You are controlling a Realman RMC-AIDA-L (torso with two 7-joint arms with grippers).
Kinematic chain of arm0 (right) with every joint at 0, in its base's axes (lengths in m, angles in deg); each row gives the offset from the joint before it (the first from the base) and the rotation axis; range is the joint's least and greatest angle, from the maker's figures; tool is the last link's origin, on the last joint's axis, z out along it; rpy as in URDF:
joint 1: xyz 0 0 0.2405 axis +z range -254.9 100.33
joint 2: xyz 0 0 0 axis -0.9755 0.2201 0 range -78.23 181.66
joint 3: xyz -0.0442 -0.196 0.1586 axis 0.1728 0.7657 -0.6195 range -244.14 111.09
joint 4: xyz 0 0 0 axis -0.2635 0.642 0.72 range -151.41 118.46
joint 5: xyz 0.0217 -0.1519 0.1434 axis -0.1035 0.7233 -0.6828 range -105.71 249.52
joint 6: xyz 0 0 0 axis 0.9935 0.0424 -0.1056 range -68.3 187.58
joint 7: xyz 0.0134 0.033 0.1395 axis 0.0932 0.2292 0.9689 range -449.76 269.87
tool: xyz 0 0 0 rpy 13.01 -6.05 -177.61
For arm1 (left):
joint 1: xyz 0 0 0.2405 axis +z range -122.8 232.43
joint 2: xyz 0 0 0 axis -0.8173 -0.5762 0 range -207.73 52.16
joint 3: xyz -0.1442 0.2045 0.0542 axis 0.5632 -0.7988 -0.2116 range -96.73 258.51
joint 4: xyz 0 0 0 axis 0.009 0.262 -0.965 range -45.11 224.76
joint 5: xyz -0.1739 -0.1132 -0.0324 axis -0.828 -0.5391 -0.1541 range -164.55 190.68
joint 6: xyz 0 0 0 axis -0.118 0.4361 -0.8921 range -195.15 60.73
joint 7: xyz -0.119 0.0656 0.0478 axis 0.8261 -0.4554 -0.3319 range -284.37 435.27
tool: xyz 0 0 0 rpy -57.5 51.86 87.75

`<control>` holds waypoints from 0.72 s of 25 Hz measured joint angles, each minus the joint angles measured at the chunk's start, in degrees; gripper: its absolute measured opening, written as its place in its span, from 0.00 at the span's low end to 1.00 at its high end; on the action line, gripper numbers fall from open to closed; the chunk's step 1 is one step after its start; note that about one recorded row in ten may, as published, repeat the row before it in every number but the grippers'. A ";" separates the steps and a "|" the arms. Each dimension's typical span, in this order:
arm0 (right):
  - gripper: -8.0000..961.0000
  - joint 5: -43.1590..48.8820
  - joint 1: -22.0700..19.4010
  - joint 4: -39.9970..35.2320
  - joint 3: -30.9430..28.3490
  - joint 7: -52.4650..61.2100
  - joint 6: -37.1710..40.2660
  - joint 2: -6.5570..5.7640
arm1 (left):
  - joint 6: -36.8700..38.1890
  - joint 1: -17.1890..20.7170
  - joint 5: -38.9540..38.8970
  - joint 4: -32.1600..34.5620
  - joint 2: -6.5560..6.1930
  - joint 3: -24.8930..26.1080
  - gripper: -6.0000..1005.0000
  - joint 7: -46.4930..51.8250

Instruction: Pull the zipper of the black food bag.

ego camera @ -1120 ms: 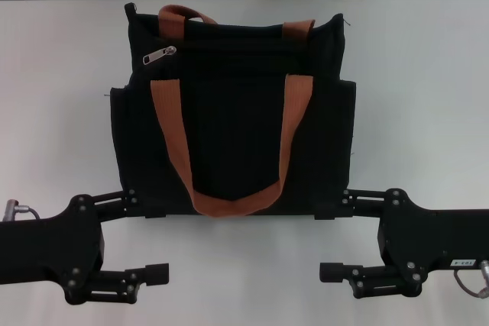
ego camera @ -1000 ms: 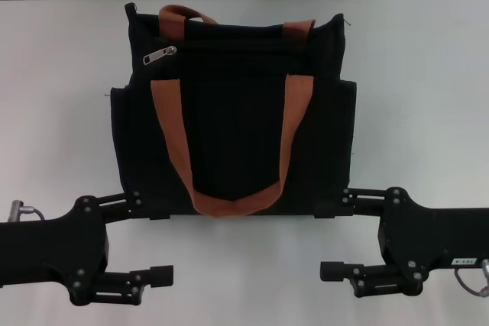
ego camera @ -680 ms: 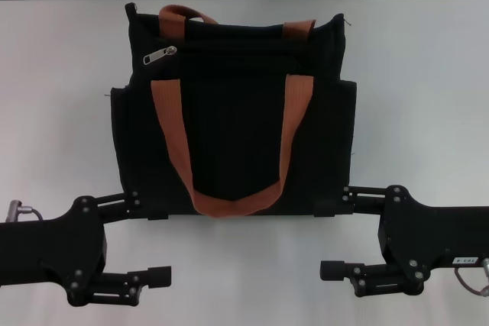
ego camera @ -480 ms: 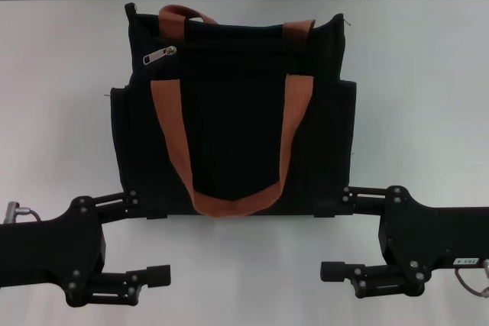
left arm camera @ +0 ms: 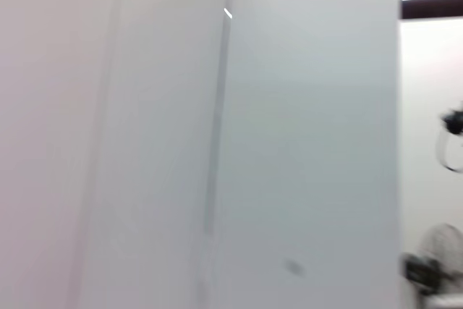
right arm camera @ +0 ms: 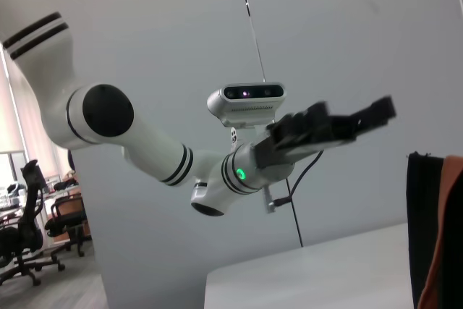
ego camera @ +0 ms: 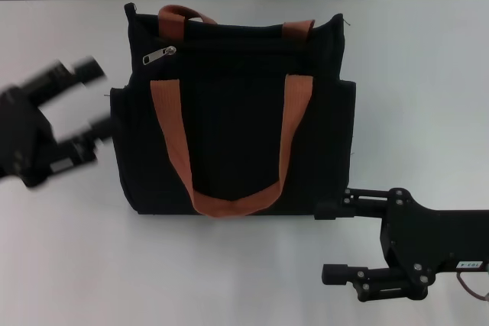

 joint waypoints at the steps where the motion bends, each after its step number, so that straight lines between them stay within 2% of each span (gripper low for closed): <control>1: 0.77 -0.17 -0.09 0.01 -0.02 0.05 0.12 0.01 | -0.41 0.04 -1.57 0.03 -0.11 0.89 0.82 -0.19; 3: 0.77 -0.45 -0.41 0.08 -0.08 0.14 0.53 0.01 | -1.54 -0.17 -2.28 0.13 -0.71 2.12 0.82 -0.35; 6: 0.77 -0.56 -0.61 0.43 -0.15 0.15 0.89 0.05 | -6.30 -1.22 -1.89 0.14 -2.68 2.77 0.82 -0.29; 8: 0.77 -0.65 -0.62 0.67 -0.15 0.19 1.11 0.05 | -10.47 -1.84 -1.34 0.19 -3.39 2.53 0.82 -0.17; 13: 0.77 -0.70 -0.87 0.70 -0.17 0.27 1.59 0.03 | -18.84 -2.95 1.21 0.34 -3.25 2.06 0.81 -1.29; 18: 0.77 -0.71 -1.33 0.69 -0.45 0.27 1.60 0.01 | -21.59 -4.64 7.14 0.43 -2.65 1.95 0.81 -1.52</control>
